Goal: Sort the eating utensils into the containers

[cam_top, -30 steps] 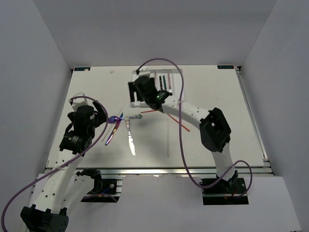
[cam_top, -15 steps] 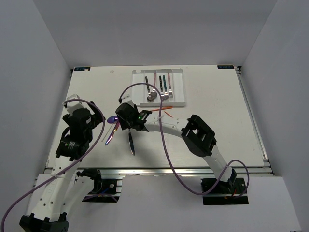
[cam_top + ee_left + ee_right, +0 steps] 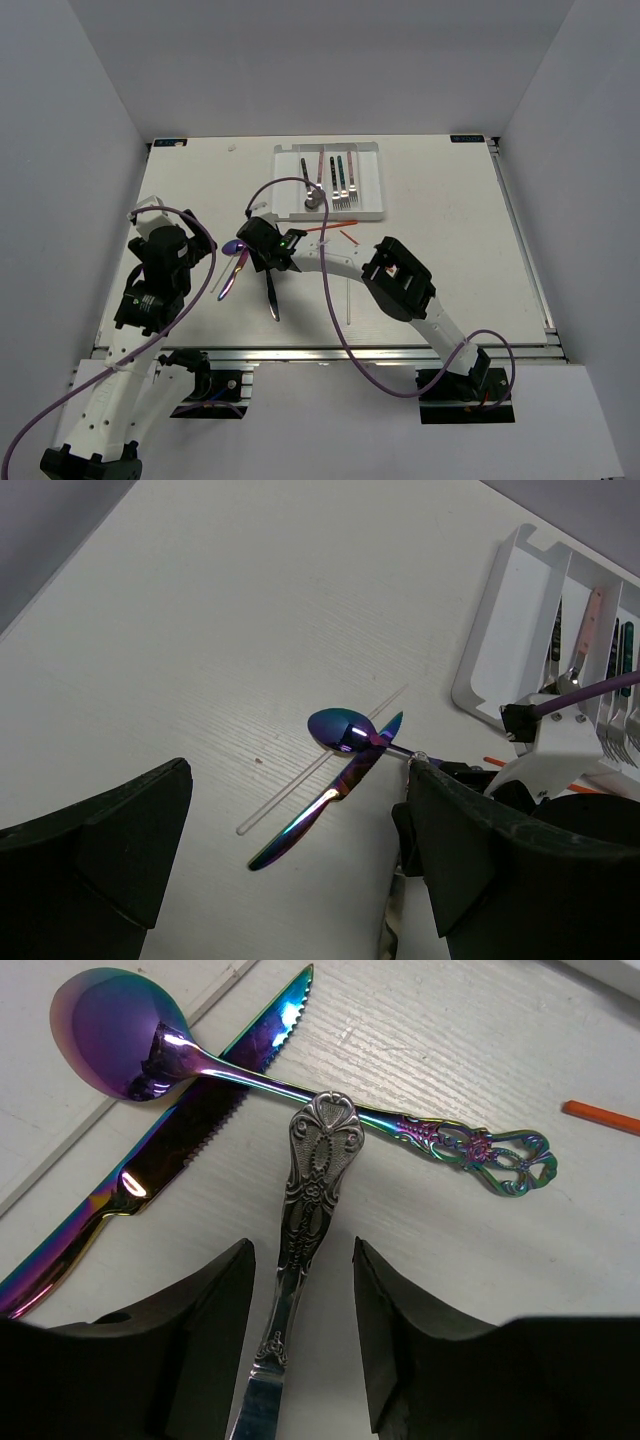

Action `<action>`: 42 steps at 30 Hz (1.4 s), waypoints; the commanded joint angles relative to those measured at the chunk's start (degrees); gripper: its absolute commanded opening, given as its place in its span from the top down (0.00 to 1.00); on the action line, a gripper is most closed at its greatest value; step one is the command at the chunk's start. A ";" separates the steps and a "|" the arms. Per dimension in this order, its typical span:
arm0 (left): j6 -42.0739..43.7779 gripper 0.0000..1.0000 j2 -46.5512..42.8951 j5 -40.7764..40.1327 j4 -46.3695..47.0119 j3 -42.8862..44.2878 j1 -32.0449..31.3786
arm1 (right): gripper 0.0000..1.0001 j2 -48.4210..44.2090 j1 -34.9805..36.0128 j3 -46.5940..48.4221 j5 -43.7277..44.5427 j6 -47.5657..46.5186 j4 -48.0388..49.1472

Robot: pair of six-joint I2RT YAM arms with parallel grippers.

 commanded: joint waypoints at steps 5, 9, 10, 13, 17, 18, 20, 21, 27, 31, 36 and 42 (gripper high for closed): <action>-0.18 0.02 -0.73 -0.83 -0.33 0.04 -0.11 | 0.54 1.28 -0.01 0.59 -0.90 3.21 1.04; -0.18 0.02 -0.81 -0.83 -0.33 0.04 -0.11 | 0.61 1.81 -0.18 0.68 -0.98 3.56 1.40; -0.18 0.02 -0.81 -0.74 -0.33 -0.05 -0.11 | 0.62 1.99 -0.18 0.68 -0.98 3.65 1.48; -0.18 0.02 -0.81 -0.74 -0.33 -0.05 -0.11 | 0.65 2.69 -0.18 1.03 -0.37 3.74 1.13; -0.18 0.02 -0.73 -0.65 -0.33 -0.14 -0.11 | 0.74 2.78 -0.27 0.59 0.16 3.83 1.04; -0.18 0.02 -0.73 -0.57 -0.24 -0.14 -0.20 | 0.78 2.52 -0.36 0.42 0.24 3.91 1.31; -0.18 0.02 -0.73 -0.65 -0.33 -0.05 -0.11 | 0.89 1.38 -0.27 -0.72 -0.28 4.00 1.92; -0.18 0.02 -0.81 -0.74 -0.33 -0.05 -0.11 | 0.92 0.59 -0.27 -1.42 -0.54 4.18 2.36; -0.09 0.02 -0.82 -0.57 -0.15 -0.14 -0.11 | 1.00 -8.72 -0.62 -8.98 -2.48 4.70 6.49; -0.18 0.02 -0.90 -0.65 -0.24 -0.05 -0.11 | 1.00 -16.71 -2.20 -15.83 -7.47 6.11 12.97; -0.09 0.02 -0.82 -0.39 -0.07 -0.14 -0.11 | 1.00 -17.97 -6.59 -12.97 -9.77 5.59 14.14; -0.09 0.02 -0.38 -0.48 -0.15 -0.23 -0.11 | 1.00 -12.35 -15.38 -0.84 -11.71 4.10 11.52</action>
